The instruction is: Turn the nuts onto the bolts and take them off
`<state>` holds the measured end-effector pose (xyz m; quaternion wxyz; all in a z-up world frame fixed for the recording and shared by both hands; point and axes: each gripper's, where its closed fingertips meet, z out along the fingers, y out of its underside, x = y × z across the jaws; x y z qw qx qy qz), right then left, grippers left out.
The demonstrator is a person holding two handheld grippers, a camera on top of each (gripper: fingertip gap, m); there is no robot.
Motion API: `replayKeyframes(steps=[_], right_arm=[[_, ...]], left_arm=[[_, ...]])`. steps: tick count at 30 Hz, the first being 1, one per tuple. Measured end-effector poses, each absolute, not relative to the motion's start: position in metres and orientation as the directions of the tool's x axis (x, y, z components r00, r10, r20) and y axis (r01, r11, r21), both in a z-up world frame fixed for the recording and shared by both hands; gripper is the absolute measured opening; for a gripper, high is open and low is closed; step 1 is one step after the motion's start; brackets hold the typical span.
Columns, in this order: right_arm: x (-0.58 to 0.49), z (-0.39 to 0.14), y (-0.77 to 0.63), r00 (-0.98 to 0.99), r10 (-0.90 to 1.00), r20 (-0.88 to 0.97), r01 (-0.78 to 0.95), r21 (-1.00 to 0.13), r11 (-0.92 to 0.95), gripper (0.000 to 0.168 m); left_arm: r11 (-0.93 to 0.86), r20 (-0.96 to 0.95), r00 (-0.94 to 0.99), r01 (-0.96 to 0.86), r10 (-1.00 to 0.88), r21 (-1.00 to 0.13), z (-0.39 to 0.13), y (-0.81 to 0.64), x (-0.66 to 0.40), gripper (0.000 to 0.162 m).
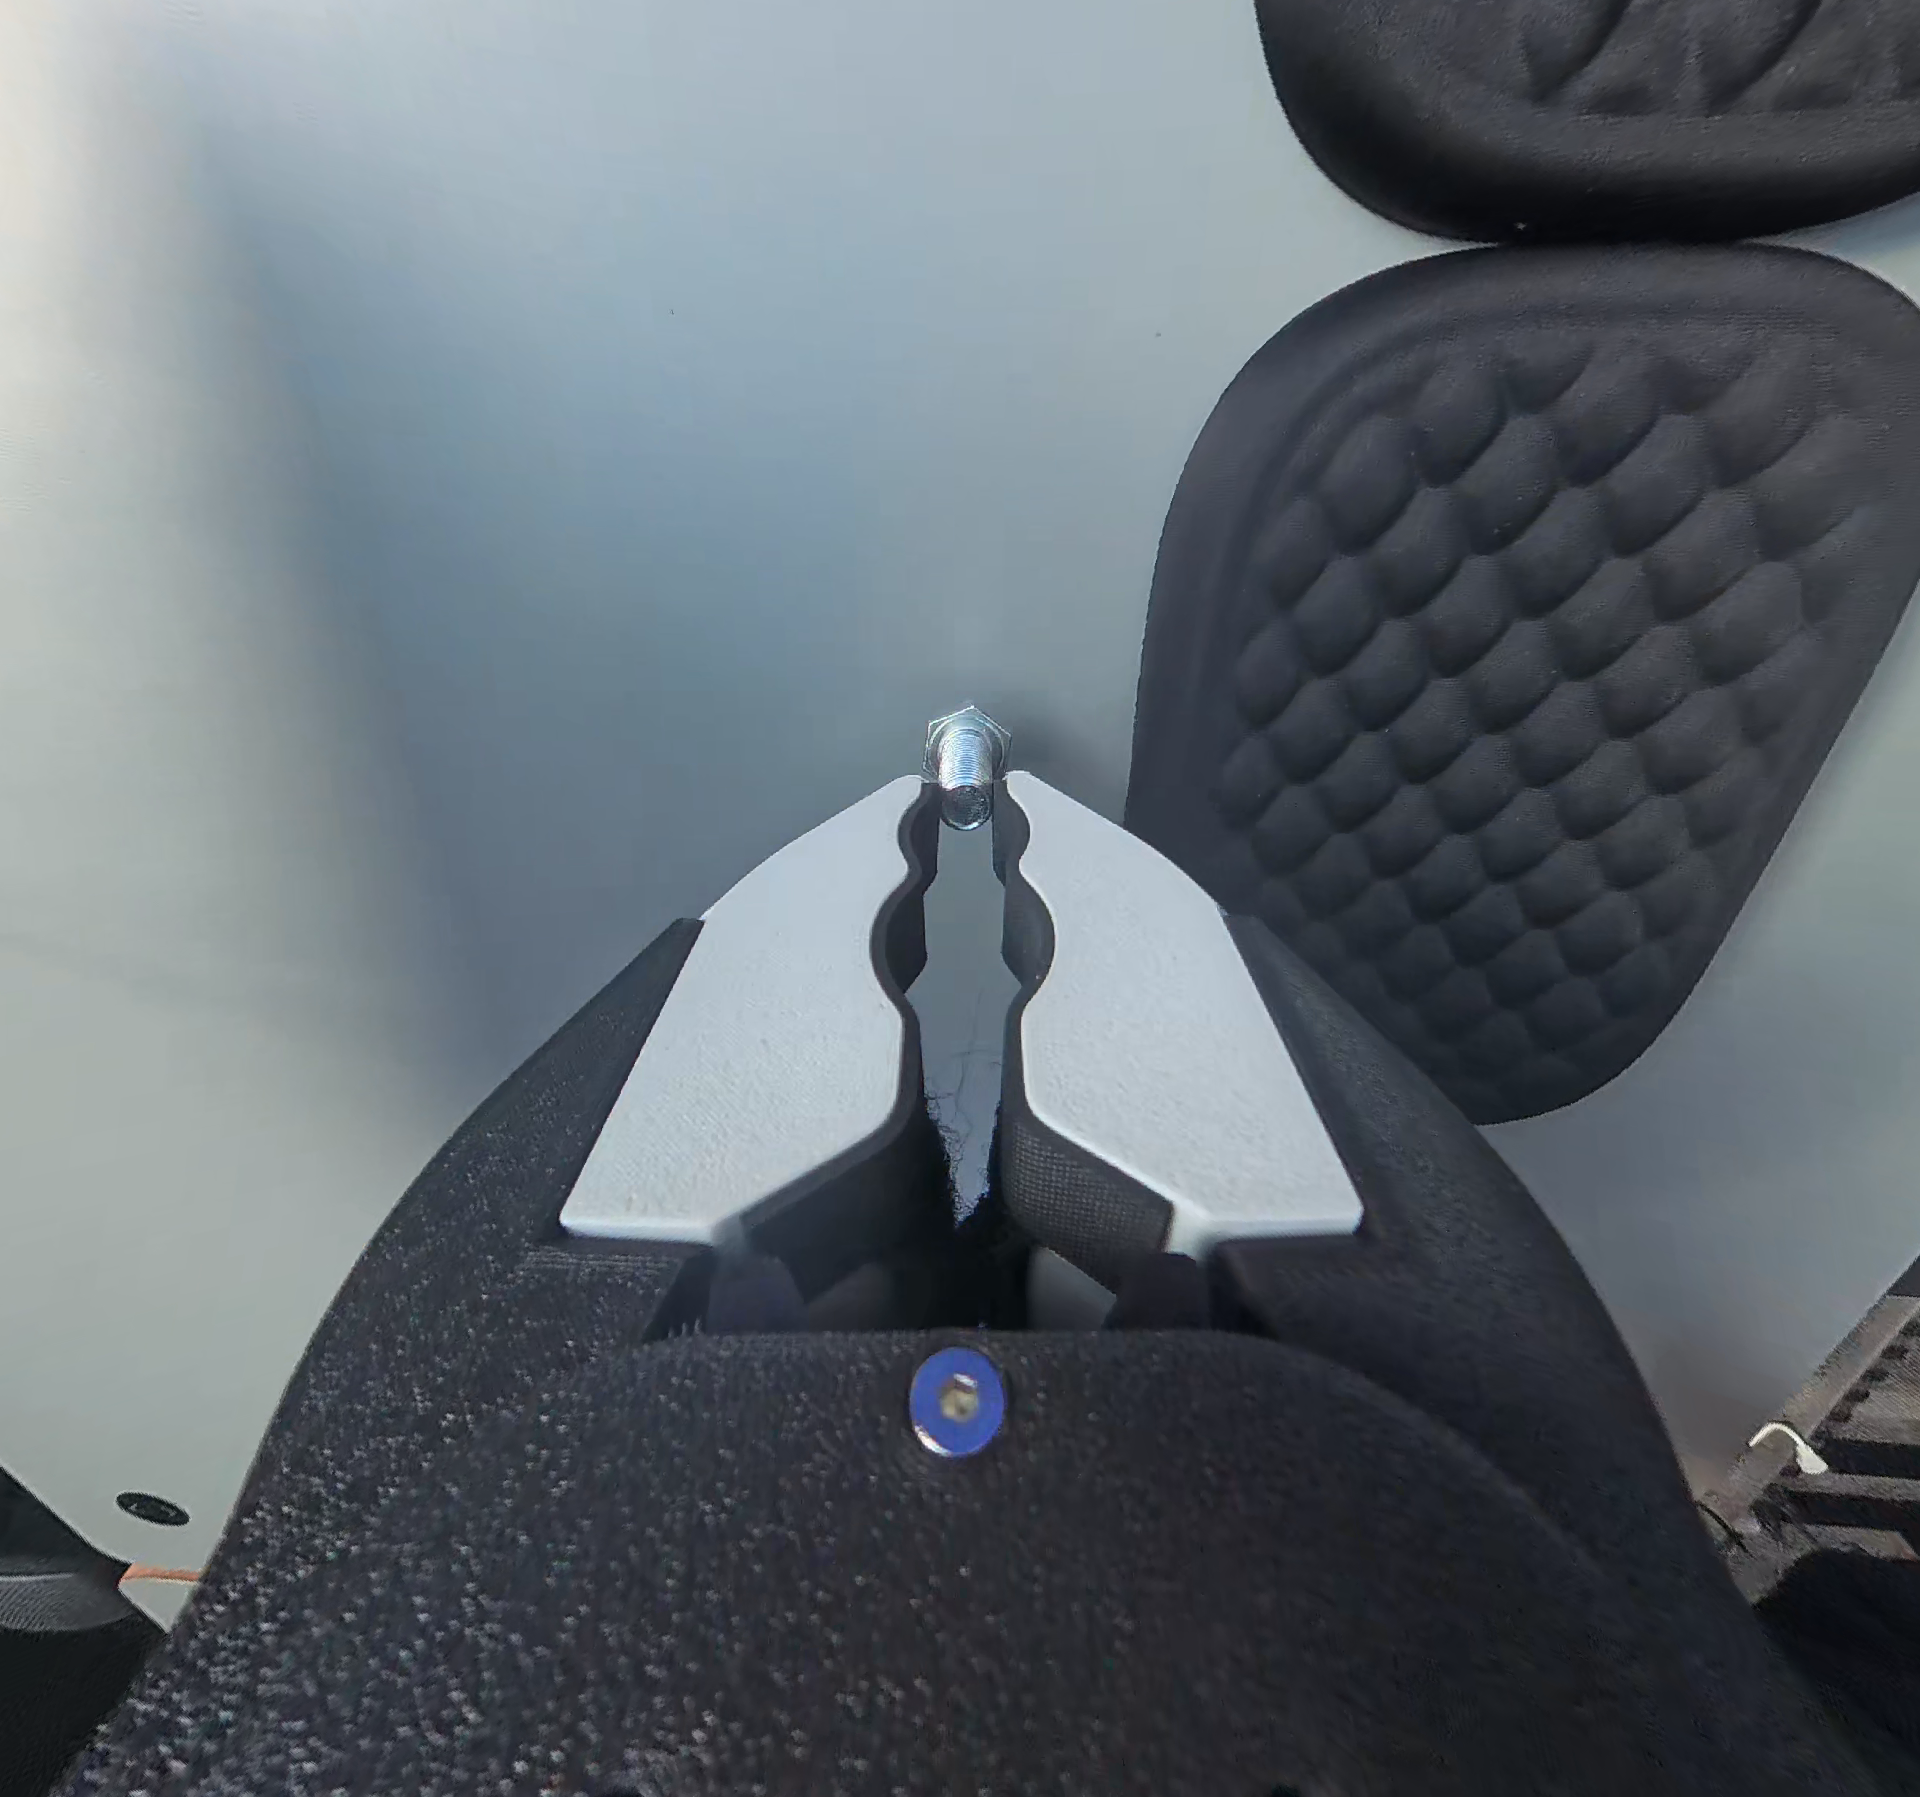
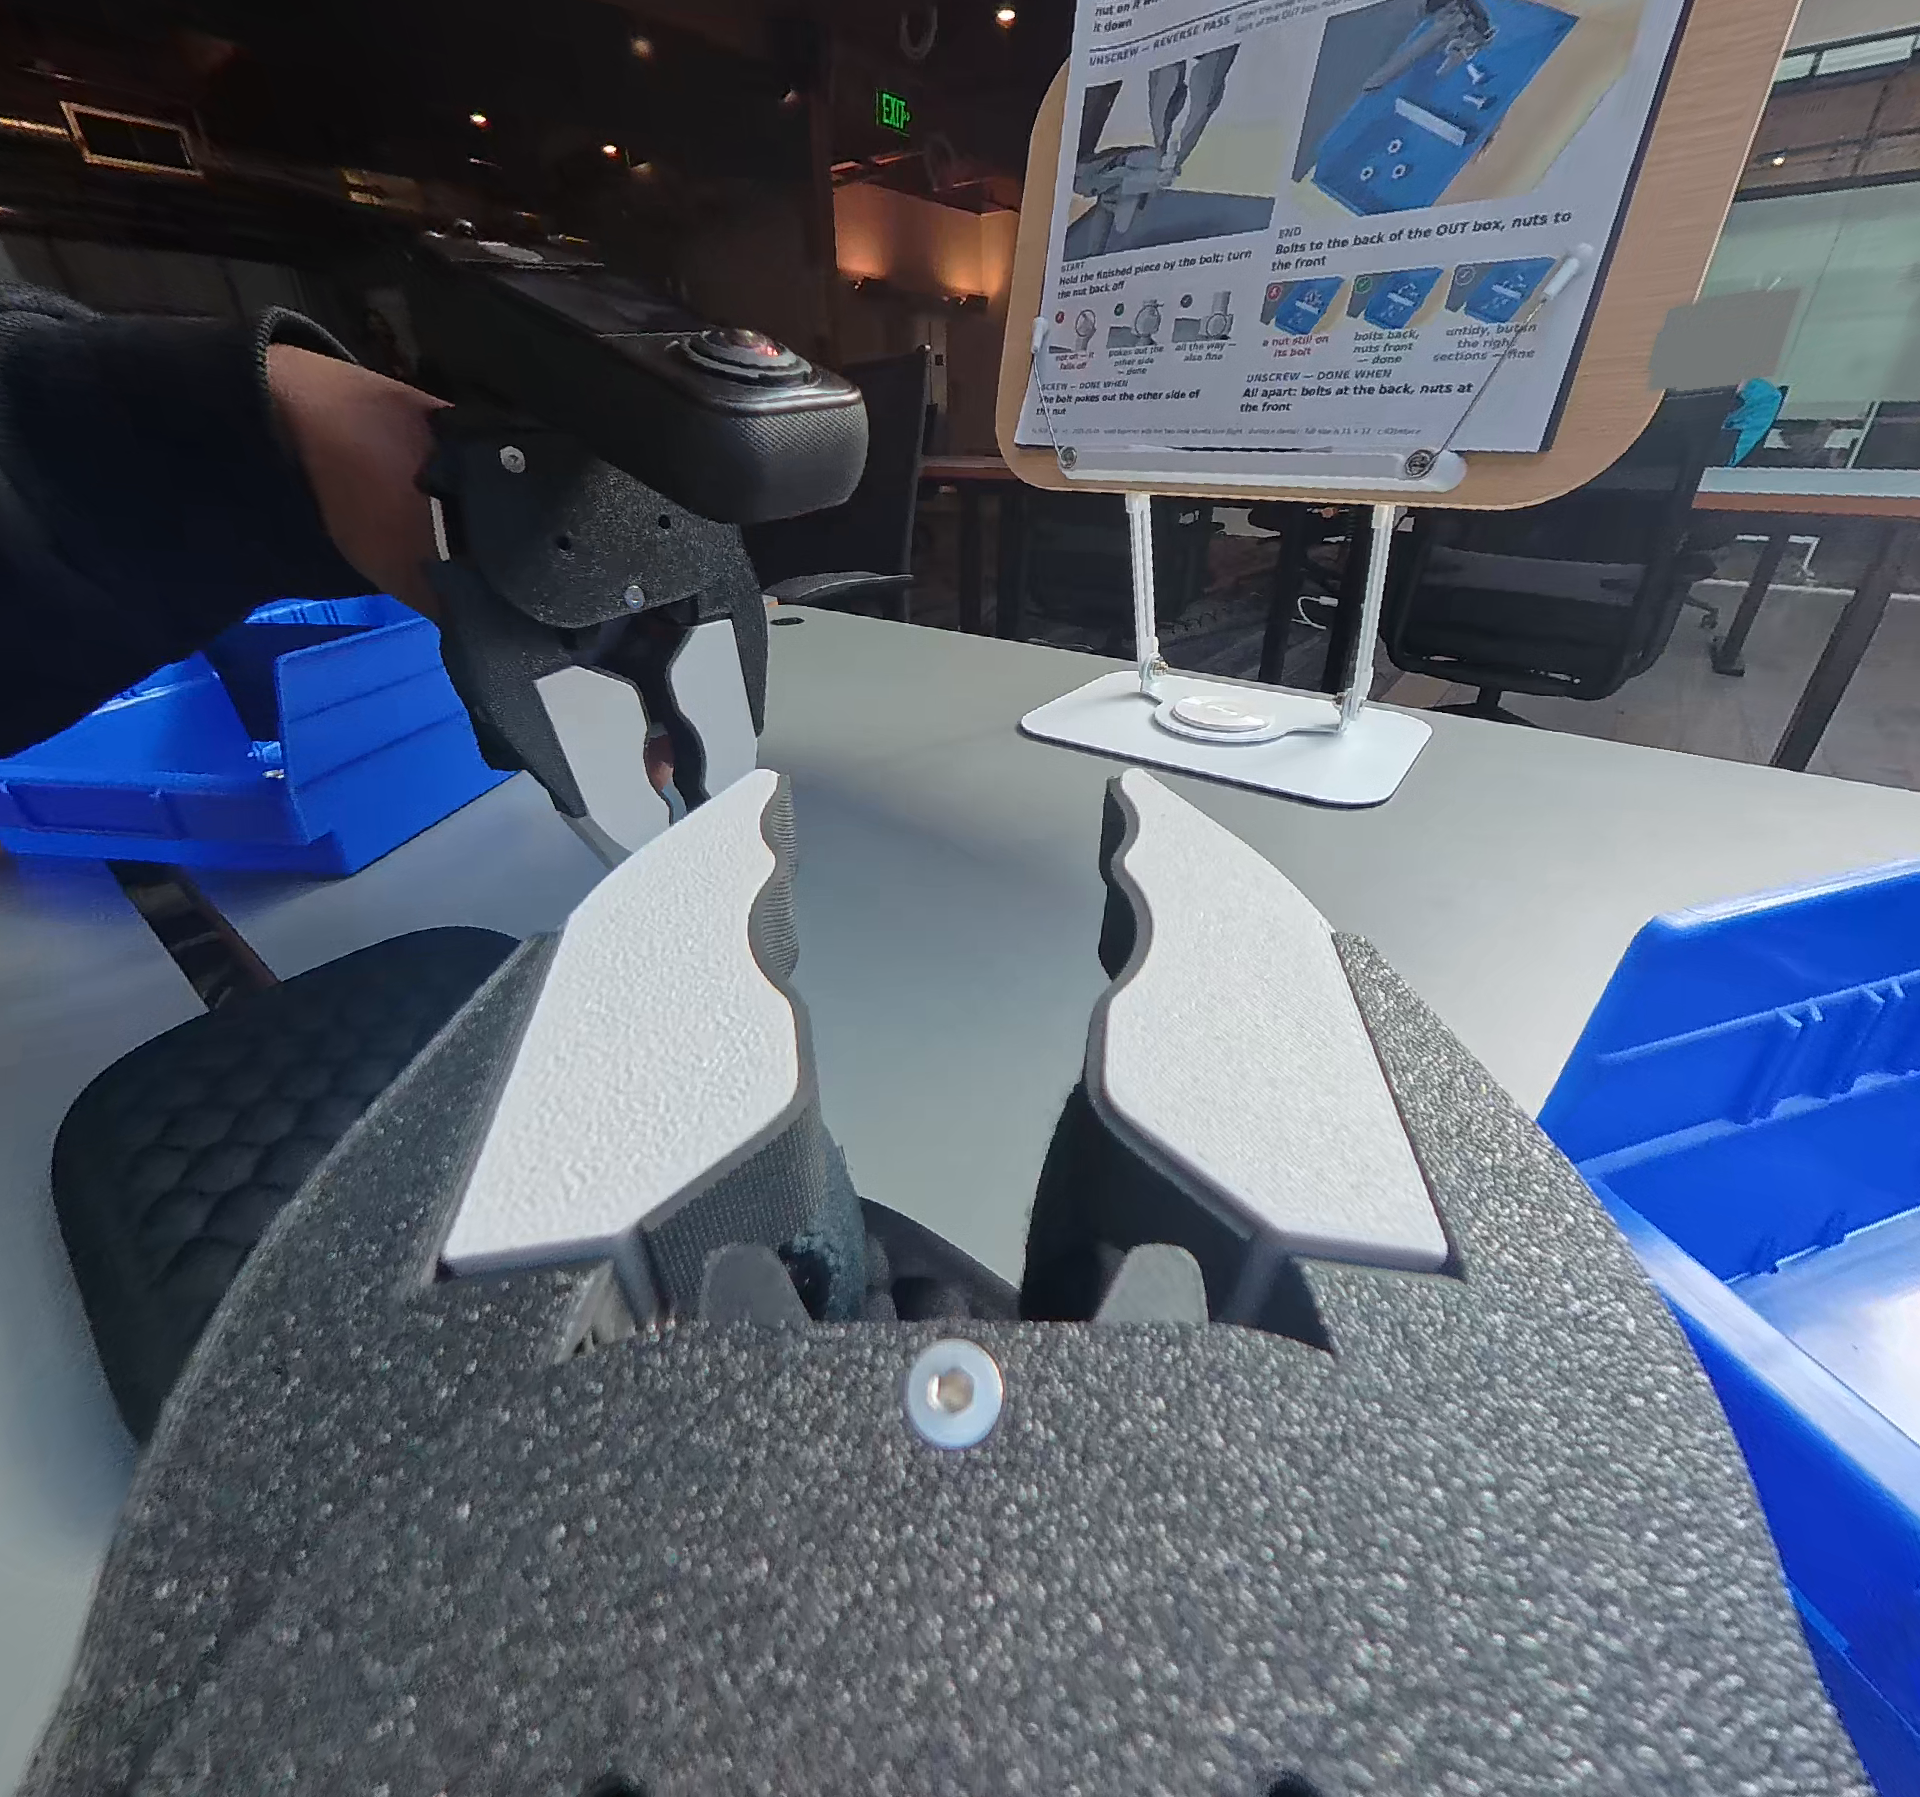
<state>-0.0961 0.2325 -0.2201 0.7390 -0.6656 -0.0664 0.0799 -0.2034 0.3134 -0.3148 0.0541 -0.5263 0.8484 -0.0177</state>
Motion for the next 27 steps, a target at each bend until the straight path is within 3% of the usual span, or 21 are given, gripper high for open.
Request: replayKeyframes(steps=[13, 18, 24, 27], right_arm=[[-0.096, -0.22, 0.233, 0.978, 0.208, -0.011, -0.032, -0.995, 0.099, 0.056], [-0.094, -0.219, 0.232, 0.978, 0.206, -0.019, -0.042, -0.993, 0.106, 0.056], [-0.092, -0.218, 0.232, 0.978, 0.207, -0.04, -0.064, -0.992, 0.11, 0.056], [-0.091, -0.219, 0.233, 0.977, 0.21, -0.048, -0.071, -0.992, 0.101, 0.056]], left_arm=[[0.433, -0.053, -0.43, -0.897, -0.901, -0.089, -0.326, 0.314, -0.207, 0.011], [0.415, -0.072, -0.409, -0.9, -0.91, -0.131, -0.31, 0.319, -0.208, 0.029], [0.304, -0.144, -0.275, -0.917, -0.951, -0.258, -0.244, 0.344, -0.244, 0.059], [0.221, -0.157, -0.181, -0.93, -0.971, -0.294, -0.217, 0.359, -0.289, 0.062]])
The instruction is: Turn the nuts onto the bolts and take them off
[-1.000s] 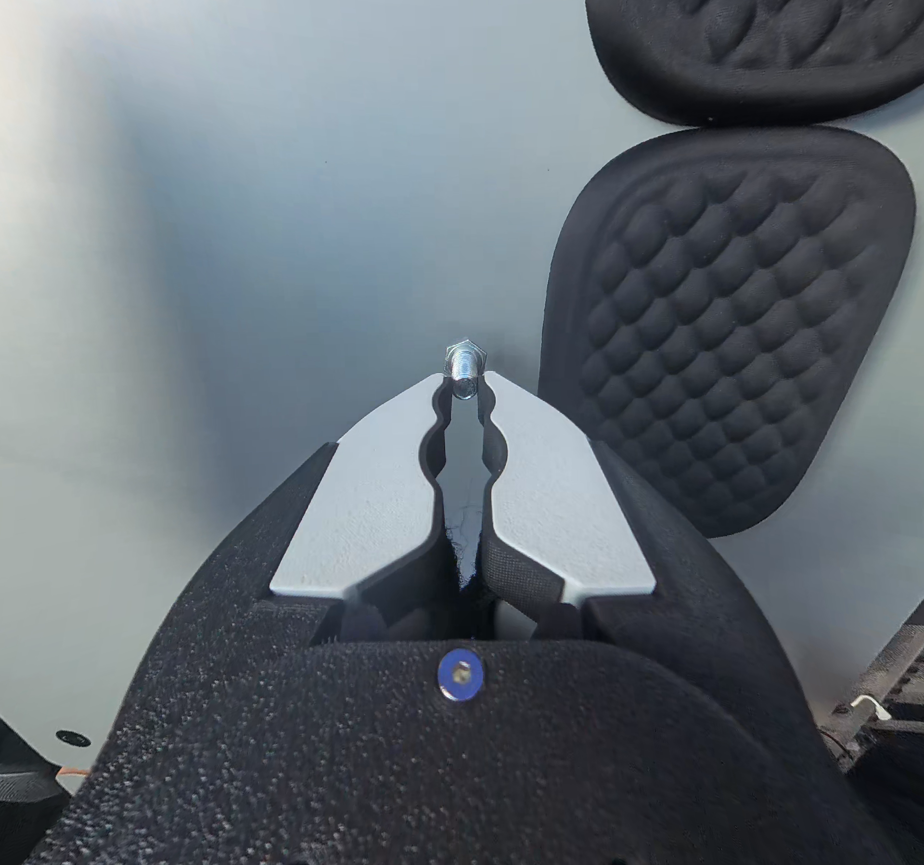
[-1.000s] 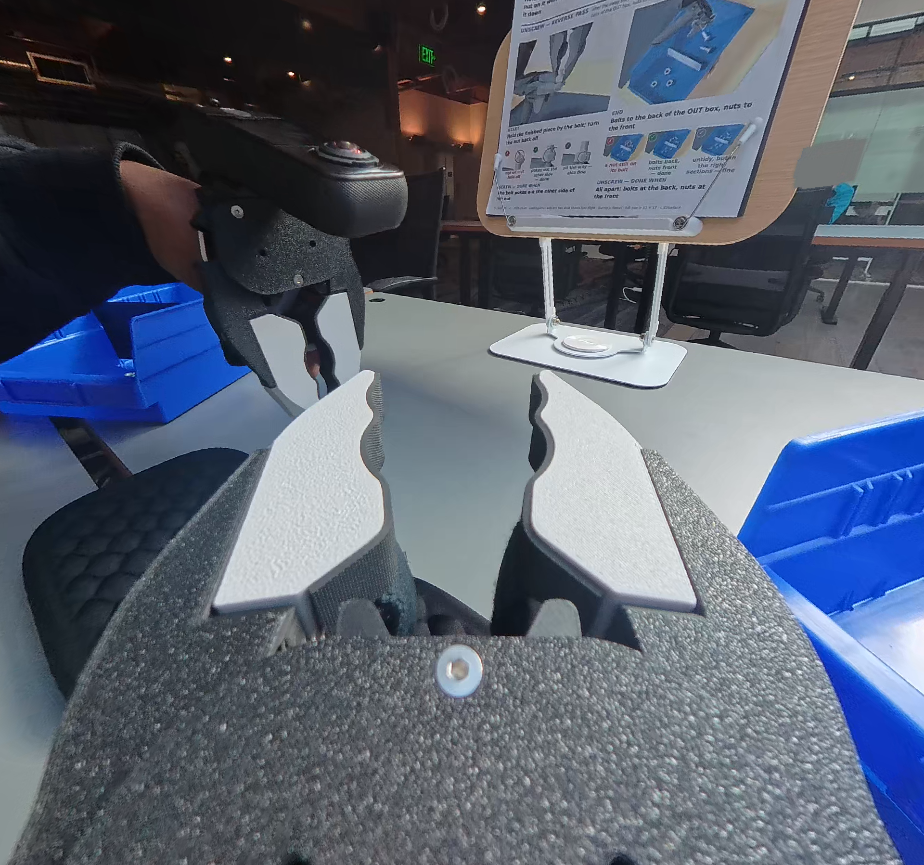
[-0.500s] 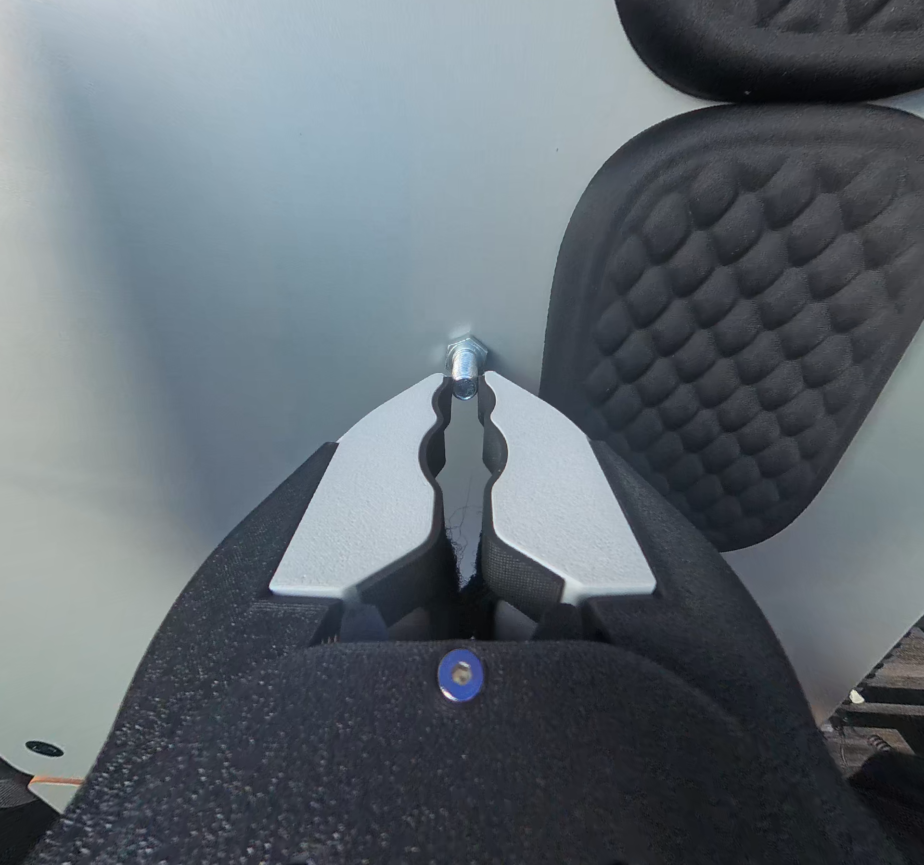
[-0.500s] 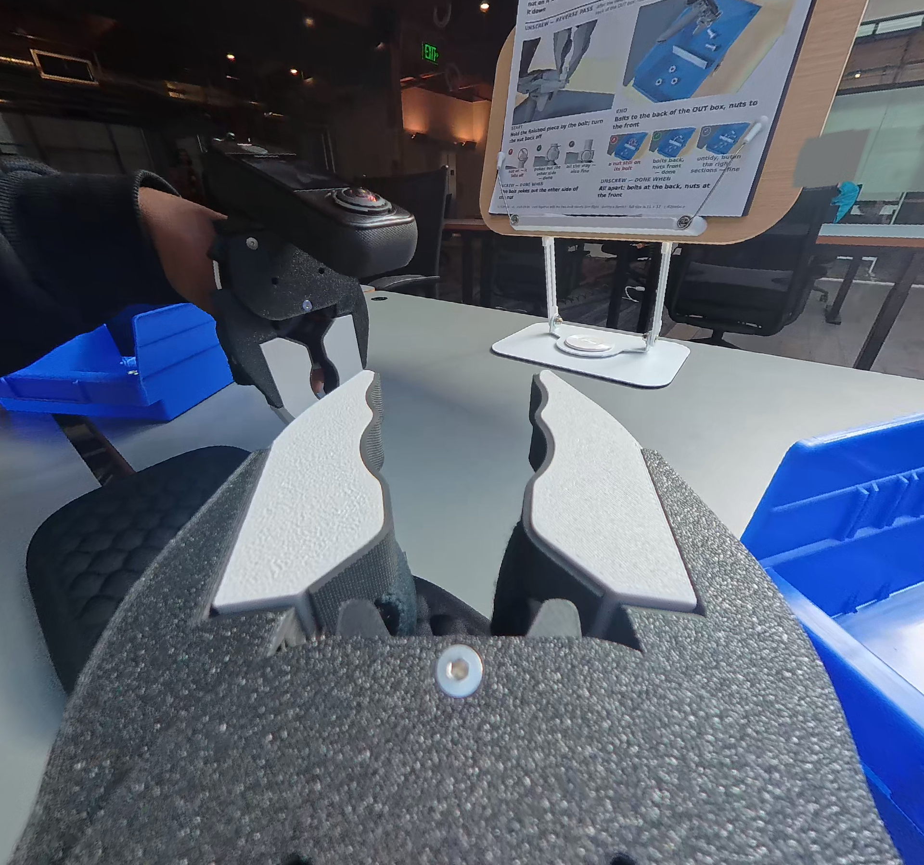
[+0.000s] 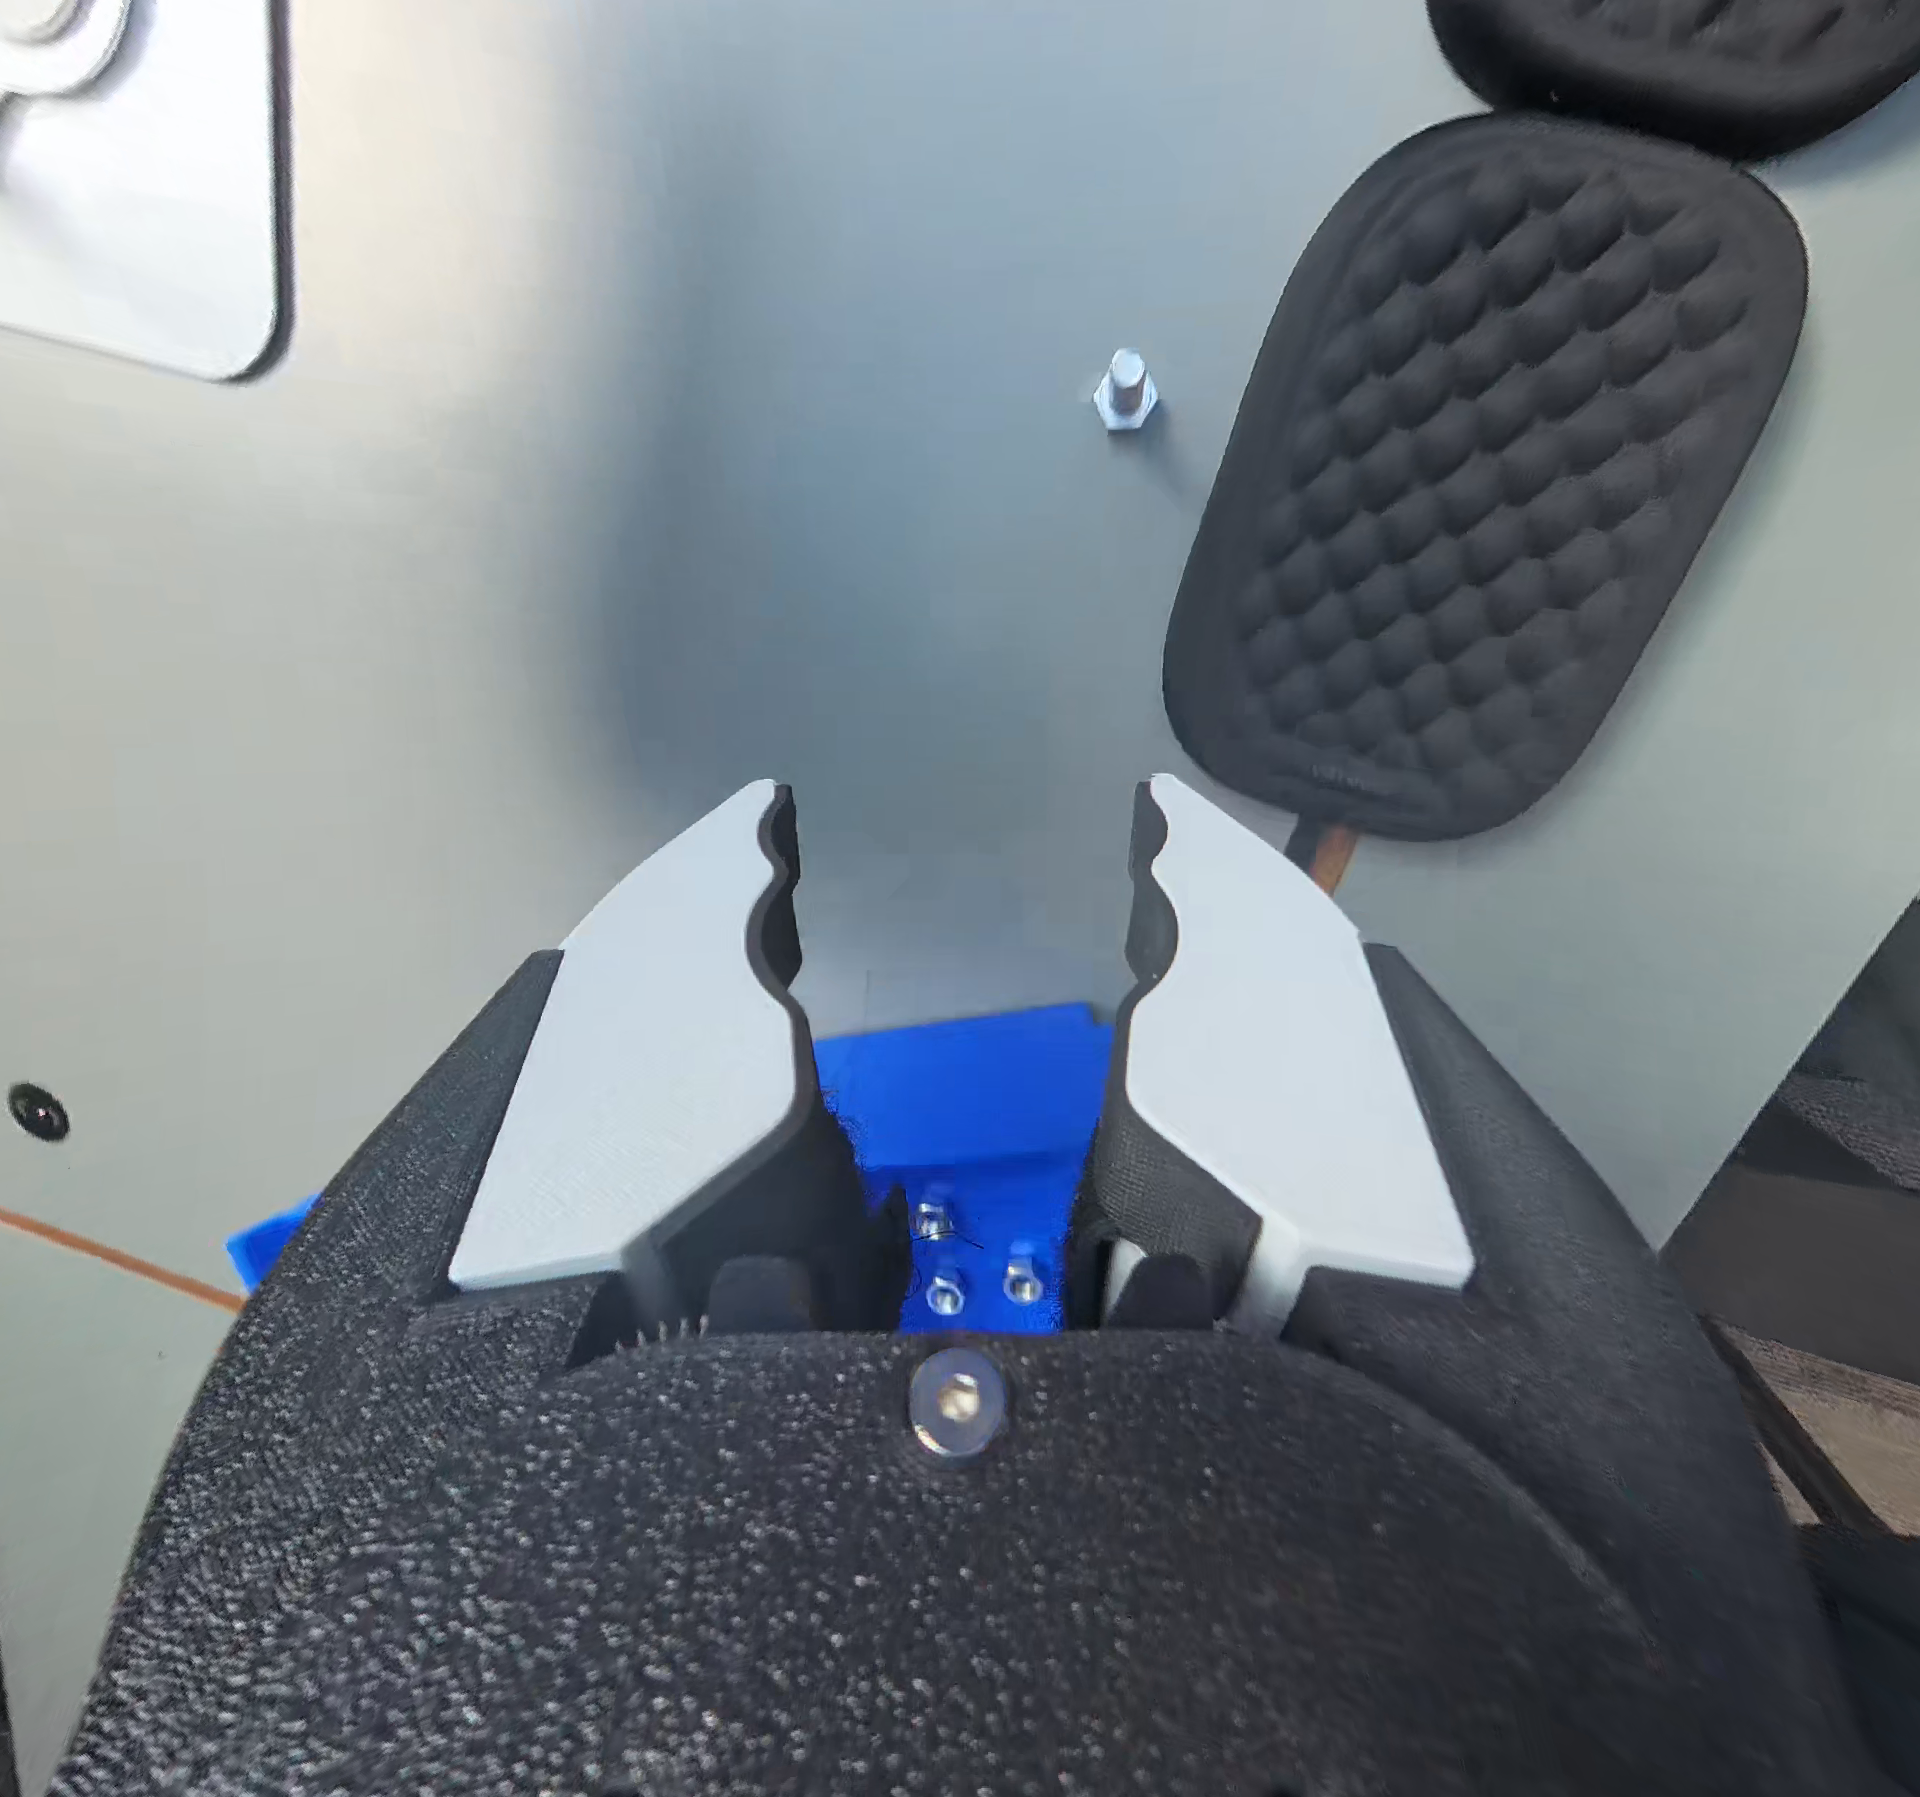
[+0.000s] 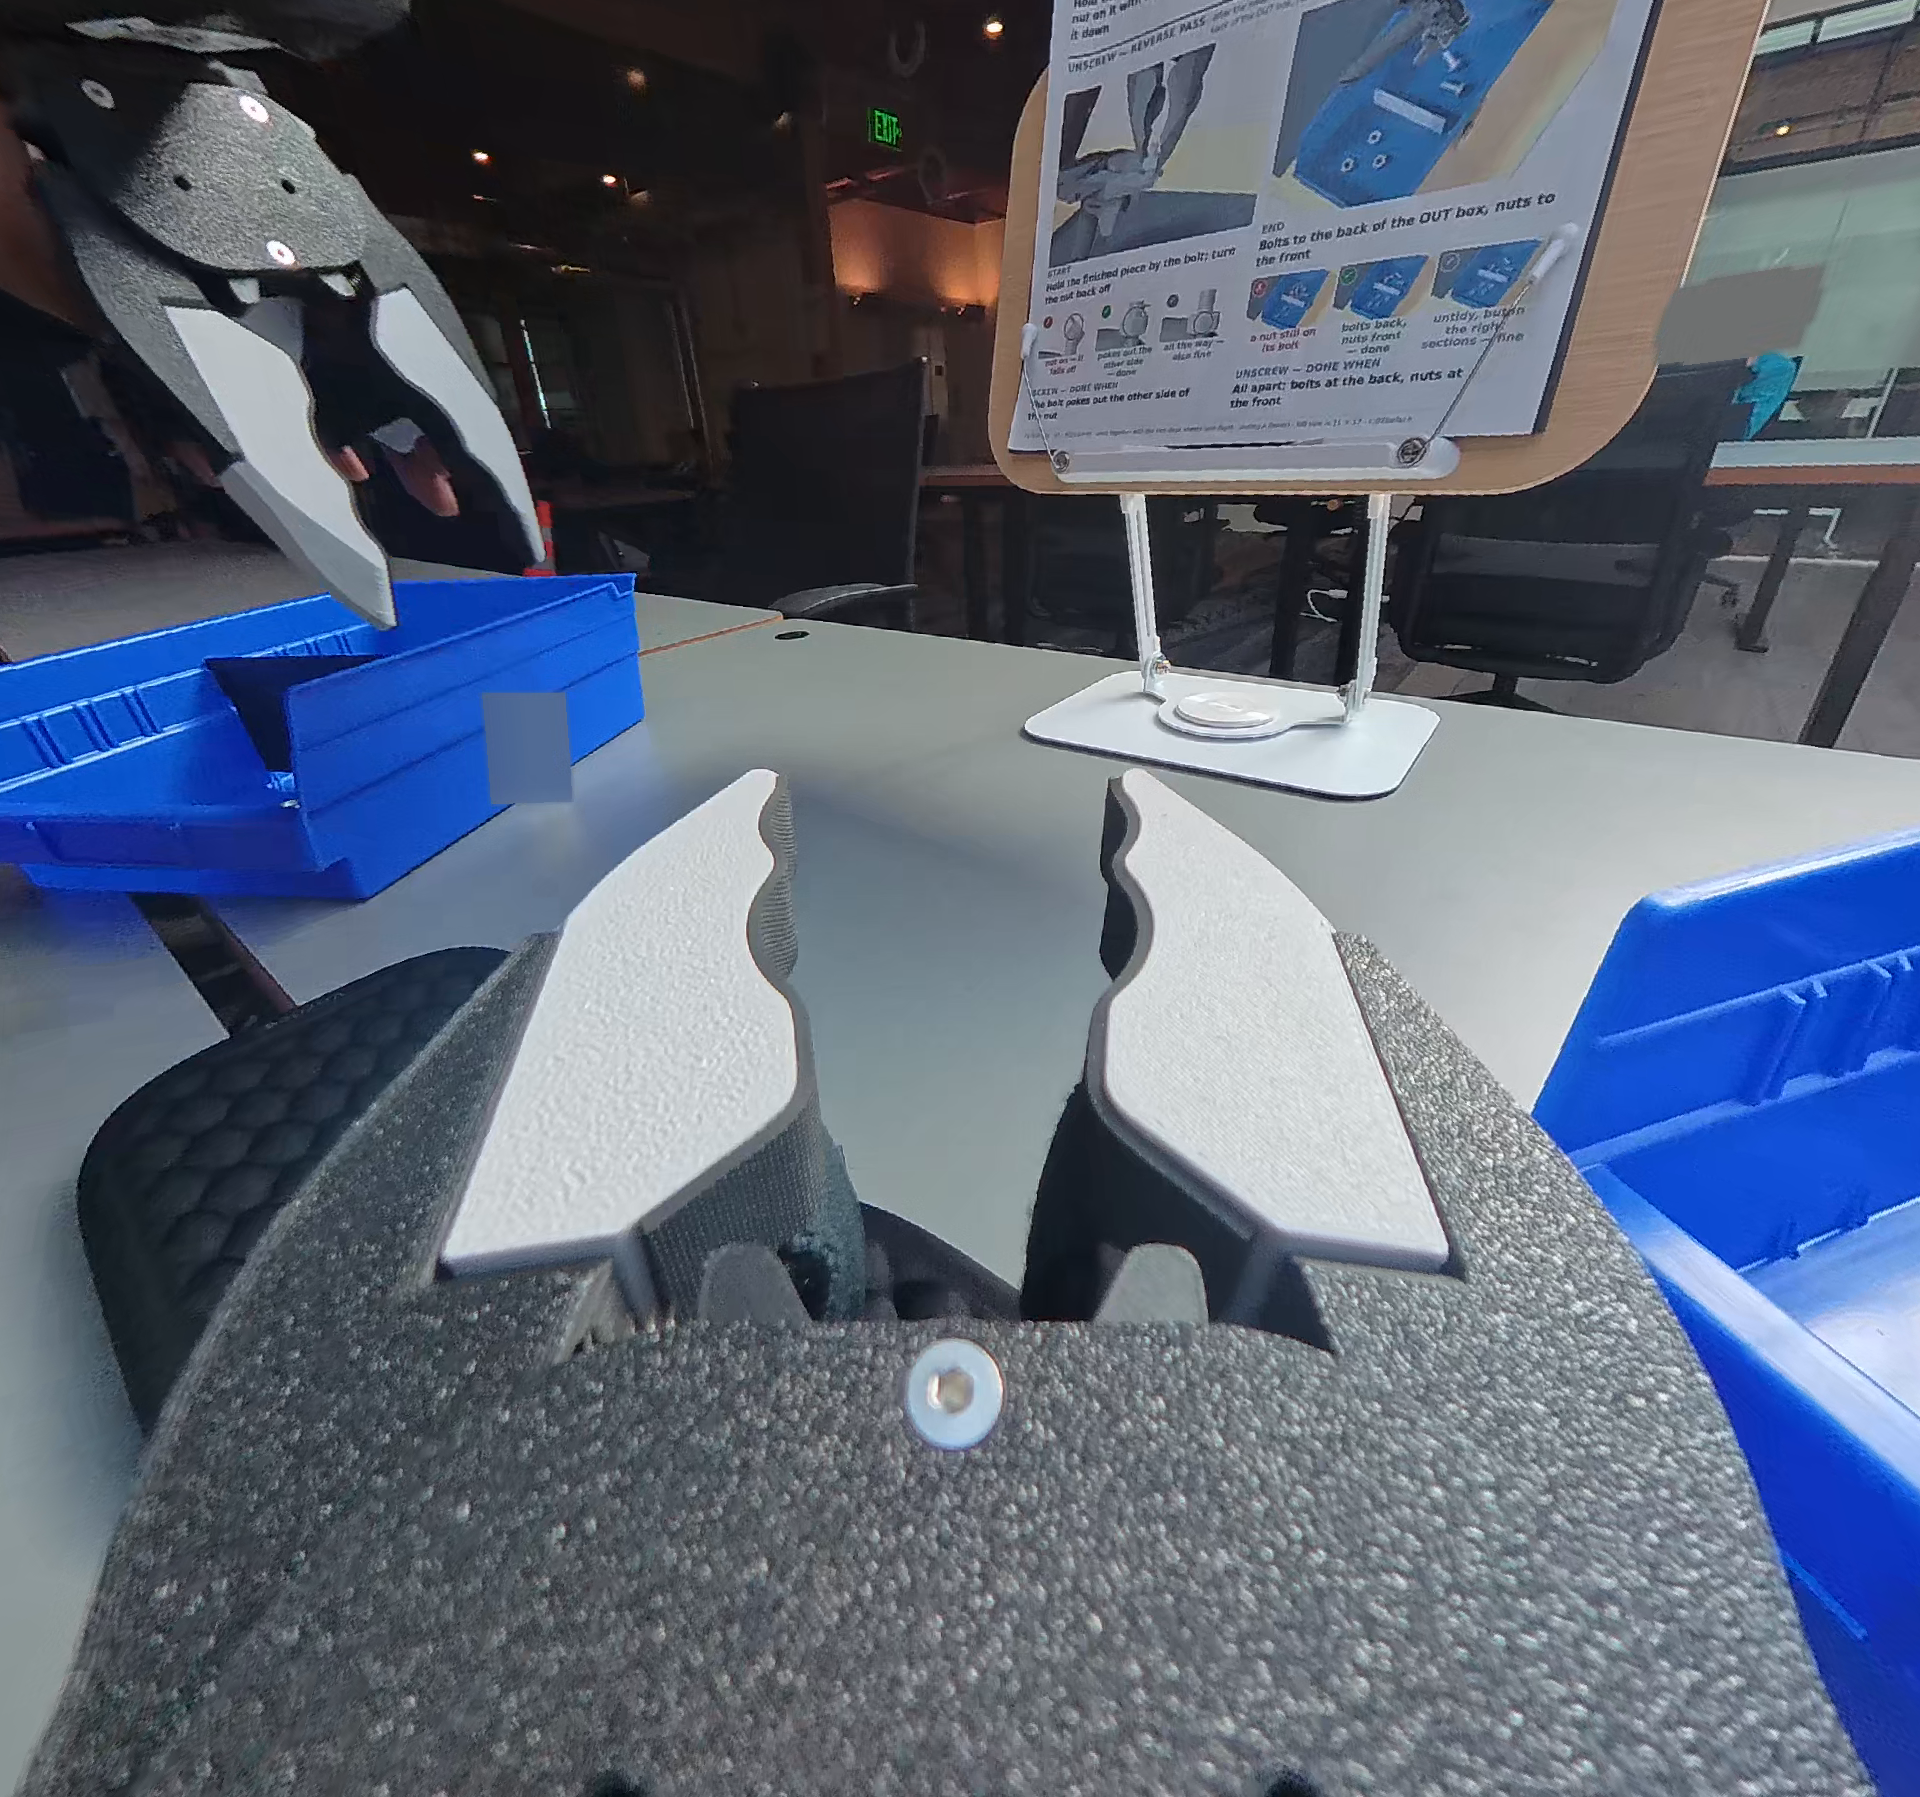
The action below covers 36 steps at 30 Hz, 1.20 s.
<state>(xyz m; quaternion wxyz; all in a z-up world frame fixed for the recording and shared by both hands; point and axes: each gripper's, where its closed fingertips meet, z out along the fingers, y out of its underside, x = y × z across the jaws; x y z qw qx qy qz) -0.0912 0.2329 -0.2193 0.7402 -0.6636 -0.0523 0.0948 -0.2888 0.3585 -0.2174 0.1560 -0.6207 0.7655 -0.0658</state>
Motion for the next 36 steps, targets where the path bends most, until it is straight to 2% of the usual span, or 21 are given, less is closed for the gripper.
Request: replayKeyframes(steps=[6, 9, 14, 20, 25, 33, 36], right_arm=[[-0.091, -0.219, 0.233, 0.976, 0.211, -0.05, -0.073, -0.992, 0.1, 0.057], [-0.091, -0.22, 0.234, 0.976, 0.211, -0.05, -0.072, -0.993, 0.098, 0.057], [-0.091, -0.219, 0.233, 0.977, 0.208, -0.046, -0.069, -0.992, 0.106, 0.057], [-0.089, -0.217, 0.231, 0.977, 0.203, -0.06, -0.086, -0.989, 0.123, 0.057], [-0.088, -0.217, 0.231, 0.977, 0.203, -0.062, -0.089, -0.988, 0.126, 0.057], [-0.088, -0.217, 0.231, 0.977, 0.203, -0.069, -0.096, -0.988, 0.123, 0.057], [-0.087, -0.217, 0.231, 0.976, 0.203, -0.074, -0.101, -0.987, 0.125, 0.057]], left_arm=[[0.021, -0.143, 0.015, -0.969, -0.99, -0.247, -0.213, 0.379, -0.402, 0.052], [-0.1, -0.089, 0.119, -0.975, -0.989, -0.199, -0.233, 0.385, -0.447, 0.048], [-0.231, 0.027, 0.23, -0.965, -0.973, -0.126, -0.28, 0.396, -0.487, 0.053], [-0.227, 0.053, 0.221, -0.964, -0.974, -0.138, -0.317, 0.414, -0.488, 0.048], [-0.235, 0.04, 0.232, -0.967, -0.972, -0.1, -0.335, 0.425, -0.492, 0.043], [-0.22, 0.048, 0.216, -0.971, -0.975, -0.094, -0.347, 0.427, -0.491, 0.032], [-0.207, 0.031, 0.205, -0.973, -0.978, -0.098, -0.349, 0.428, -0.491, 0.034]])
